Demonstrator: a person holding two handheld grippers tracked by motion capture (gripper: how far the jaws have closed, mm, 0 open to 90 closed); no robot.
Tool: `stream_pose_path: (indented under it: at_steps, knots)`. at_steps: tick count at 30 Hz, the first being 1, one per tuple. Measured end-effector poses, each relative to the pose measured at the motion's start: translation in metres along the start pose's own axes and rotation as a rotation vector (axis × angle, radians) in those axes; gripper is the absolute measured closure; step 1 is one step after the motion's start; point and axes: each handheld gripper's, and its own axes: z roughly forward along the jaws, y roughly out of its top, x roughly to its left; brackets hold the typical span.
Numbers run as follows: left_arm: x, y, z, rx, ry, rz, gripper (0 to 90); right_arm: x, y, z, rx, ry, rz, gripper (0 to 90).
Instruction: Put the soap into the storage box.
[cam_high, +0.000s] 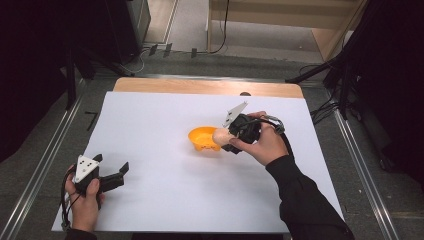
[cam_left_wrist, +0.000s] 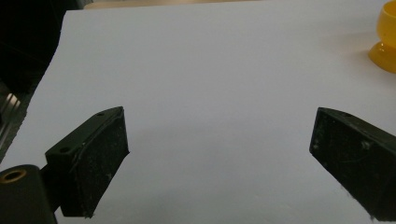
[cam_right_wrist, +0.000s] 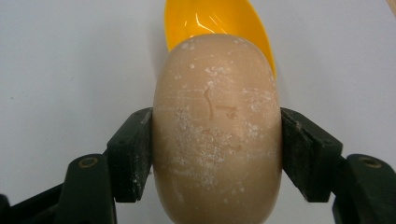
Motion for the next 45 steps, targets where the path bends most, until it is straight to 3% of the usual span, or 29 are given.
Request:
stream_pose_path:
  at_steps: [9,15,28,45]
  knots:
    - [0.000,0.000,0.000,0.002,-0.001,0.000,4.8,-0.003,0.012,0.009,-0.008,0.012,-0.055,33.7]
    - [0.000,0.000,0.000,0.005,-0.001,0.001,4.8,-0.004,0.020,0.018,0.000,0.044,-0.097,33.7]
    - [0.000,0.000,0.001,0.007,-0.004,0.002,4.8,-0.006,0.034,0.027,-0.004,0.048,-0.140,33.6]
    - [0.000,0.000,0.001,0.010,-0.008,0.000,4.8,-0.013,0.038,0.038,-0.007,0.073,-0.177,33.6]
